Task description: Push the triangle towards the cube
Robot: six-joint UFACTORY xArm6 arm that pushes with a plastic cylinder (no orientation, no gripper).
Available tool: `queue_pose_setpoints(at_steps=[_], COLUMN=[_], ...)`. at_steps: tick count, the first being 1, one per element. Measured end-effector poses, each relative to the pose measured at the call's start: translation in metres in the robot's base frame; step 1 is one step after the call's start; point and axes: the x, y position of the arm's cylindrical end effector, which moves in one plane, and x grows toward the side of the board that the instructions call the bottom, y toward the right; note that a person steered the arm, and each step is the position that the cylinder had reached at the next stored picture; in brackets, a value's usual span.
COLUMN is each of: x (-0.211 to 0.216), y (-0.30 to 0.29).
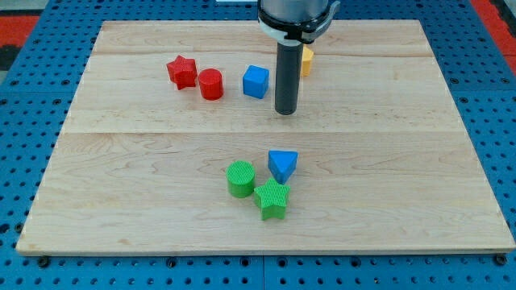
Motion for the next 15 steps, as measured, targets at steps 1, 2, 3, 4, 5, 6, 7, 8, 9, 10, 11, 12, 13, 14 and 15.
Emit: queue_pose_setpoints(at_steps=[1, 2, 3, 4, 5, 6, 7, 8, 9, 10, 11, 12, 13, 14, 15], x=[0.058, 0.145, 0.182, 0.177, 0.138, 0.112, 0.084, 0.045, 0.016, -0.012, 0.002, 0.035, 0.000, -0.005, -0.004], y=[0.015, 0.026, 0.019, -0.005, -0.016, -0.013, -0.012, 0.001, 0.023, 0.042, 0.056, 0.027, -0.017, -0.018, -0.015])
